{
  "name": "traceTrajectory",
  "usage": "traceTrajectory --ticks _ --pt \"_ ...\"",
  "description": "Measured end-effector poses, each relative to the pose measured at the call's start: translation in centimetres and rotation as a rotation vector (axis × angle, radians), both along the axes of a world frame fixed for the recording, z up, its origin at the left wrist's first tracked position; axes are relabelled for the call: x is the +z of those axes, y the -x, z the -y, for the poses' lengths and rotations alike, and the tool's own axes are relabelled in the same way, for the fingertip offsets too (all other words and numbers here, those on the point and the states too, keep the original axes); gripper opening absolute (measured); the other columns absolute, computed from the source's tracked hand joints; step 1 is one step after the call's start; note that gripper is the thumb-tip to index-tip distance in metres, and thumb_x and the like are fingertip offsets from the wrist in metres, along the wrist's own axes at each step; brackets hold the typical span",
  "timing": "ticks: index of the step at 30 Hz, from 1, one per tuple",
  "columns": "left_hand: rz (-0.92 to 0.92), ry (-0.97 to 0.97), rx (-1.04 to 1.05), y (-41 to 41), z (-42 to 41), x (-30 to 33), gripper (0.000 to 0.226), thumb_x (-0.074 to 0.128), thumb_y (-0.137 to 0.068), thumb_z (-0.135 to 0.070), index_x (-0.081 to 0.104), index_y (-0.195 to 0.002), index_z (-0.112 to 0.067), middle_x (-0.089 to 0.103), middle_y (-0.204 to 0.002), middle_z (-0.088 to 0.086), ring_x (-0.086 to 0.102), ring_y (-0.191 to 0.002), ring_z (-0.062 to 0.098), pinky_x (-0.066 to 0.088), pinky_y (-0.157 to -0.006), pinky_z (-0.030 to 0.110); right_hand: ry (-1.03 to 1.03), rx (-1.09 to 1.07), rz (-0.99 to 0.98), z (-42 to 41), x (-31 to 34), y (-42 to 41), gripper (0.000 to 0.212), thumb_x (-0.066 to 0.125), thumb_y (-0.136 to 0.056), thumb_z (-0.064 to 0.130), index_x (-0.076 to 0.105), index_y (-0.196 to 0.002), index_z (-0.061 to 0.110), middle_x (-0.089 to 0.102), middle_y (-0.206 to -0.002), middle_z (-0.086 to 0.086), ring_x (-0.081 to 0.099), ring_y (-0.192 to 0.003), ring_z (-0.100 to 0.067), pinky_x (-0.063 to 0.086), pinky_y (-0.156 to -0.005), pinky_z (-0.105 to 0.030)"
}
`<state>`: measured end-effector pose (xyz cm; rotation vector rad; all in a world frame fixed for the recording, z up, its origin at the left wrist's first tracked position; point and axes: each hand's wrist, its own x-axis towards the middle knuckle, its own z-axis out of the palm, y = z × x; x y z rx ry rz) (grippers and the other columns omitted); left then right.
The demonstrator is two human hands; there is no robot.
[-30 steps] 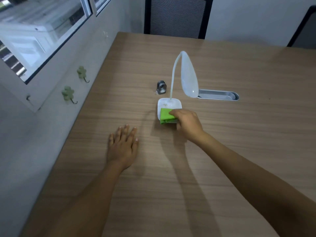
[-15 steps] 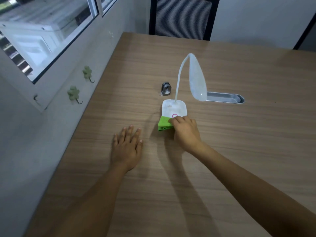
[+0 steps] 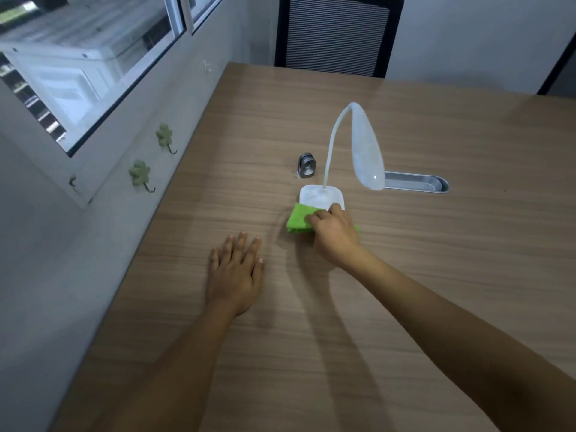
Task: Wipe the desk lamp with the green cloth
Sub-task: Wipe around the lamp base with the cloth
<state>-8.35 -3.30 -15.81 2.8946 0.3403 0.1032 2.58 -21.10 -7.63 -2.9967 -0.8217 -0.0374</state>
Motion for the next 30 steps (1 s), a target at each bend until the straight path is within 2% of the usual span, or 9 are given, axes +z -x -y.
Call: traceTrajectory --ticks 4,7,11,15,20,22,24,28,30 --pt "0.006 0.003 0.006 0.0 0.0 0.0 0.059 0.018 -0.09 -0.047 0.032 -0.145 -0.033 0.029 -0.156 -0.001 0.022 -0.146 0.024 0.016 -0.116 0.05 -0.091 0.014 0.024 1.2 0.6 0.5 0.041 0.052 -0.078 0.002 0.062 -0.117 0.008 0.067 -0.116 -0.013 0.048 -0.107 -0.037 0.041 -0.087 -0.039" --pt "-0.002 -0.001 0.008 0.0 0.0 -0.1 0.059 0.017 -0.089 -0.047 0.031 -0.145 -0.033 0.028 -0.157 -0.001 0.022 -0.146 0.024 0.015 -0.116 0.05 -0.083 -0.053 0.017 0.6 1.2 -1.9 0.037 0.054 -0.087 0.013 0.058 -0.123 0.01 0.061 -0.126 -0.012 0.044 -0.113 -0.037 0.038 -0.093 -0.039" --pt "-0.004 -0.002 0.013 0.0 0.0 -0.1 0.06 0.016 -0.089 -0.049 0.03 -0.145 -0.034 0.027 -0.157 -0.002 0.021 -0.146 0.022 0.015 -0.116 0.049 -0.01 -0.044 0.023 -1.4 0.9 -3.5 0.037 0.054 -0.086 0.012 0.056 -0.123 0.008 0.057 -0.129 -0.01 0.042 -0.116 -0.035 0.036 -0.095 -0.039" --pt "0.003 0.001 0.005 0.0 0.0 0.0 0.061 0.015 -0.089 -0.048 0.031 -0.145 -0.033 0.027 -0.157 -0.002 0.021 -0.146 0.023 0.015 -0.116 0.049 0.052 0.004 0.027 -1.6 -0.8 -1.9 0.032 0.051 -0.084 0.005 0.06 -0.115 0.006 0.062 -0.118 -0.013 0.046 -0.11 -0.037 0.039 -0.086 -0.041" --pt "0.009 0.015 0.005 0.1 0.0 0.0 0.059 0.017 -0.09 -0.048 0.03 -0.146 -0.034 0.026 -0.158 -0.002 0.02 -0.146 0.023 0.014 -0.117 0.049 0.123 0.128 0.179 1.2 -2.1 2.7 0.021 0.055 -0.061 0.01 0.071 -0.073 0.017 0.071 -0.072 0.002 0.061 -0.067 -0.027 0.048 -0.053 -0.029" --pt "-0.004 0.024 0.003 0.1 0.0 0.0 0.059 0.016 -0.09 -0.048 0.028 -0.146 -0.034 0.024 -0.158 -0.003 0.018 -0.147 0.023 0.012 -0.117 0.049 0.093 0.136 0.18 2.0 -1.8 3.2 0.018 0.061 -0.057 0.01 0.07 -0.071 0.016 0.072 -0.071 0.002 0.06 -0.064 -0.026 0.049 -0.051 -0.029" --pt "-0.007 0.015 0.005 0.1 0.0 0.0 0.058 0.017 -0.09 -0.048 0.028 -0.146 -0.034 0.024 -0.158 -0.003 0.018 -0.147 0.023 0.012 -0.117 0.049 0.033 0.106 0.25 1.4 -0.8 2.1 0.021 0.053 -0.063 0.01 0.071 -0.073 0.015 0.073 -0.074 0.002 0.06 -0.063 -0.028 0.048 -0.051 -0.027" --pt "0.014 0.0 0.007 0.0 0.0 0.1 0.058 0.02 -0.09 -0.047 0.036 -0.143 -0.032 0.033 -0.155 0.0 0.027 -0.144 0.025 0.02 -0.115 0.051 0.022 0.013 0.268 -2.4 0.8 -1.5 0.018 0.076 -0.049 0.008 0.069 -0.065 0.01 0.07 -0.067 -0.002 0.062 -0.059 -0.028 0.048 -0.051 -0.024" --pt "0.012 -0.008 -0.001 0.0 0.0 0.0 0.057 0.02 -0.09 -0.047 0.036 -0.143 -0.033 0.034 -0.154 0.001 0.027 -0.144 0.025 0.02 -0.115 0.051 0.076 -0.061 0.17 -4.2 1.0 -2.5 0.006 0.064 -0.053 0.009 0.069 -0.055 0.012 0.068 -0.059 0.0 0.063 -0.056 -0.024 0.047 -0.05 -0.02"
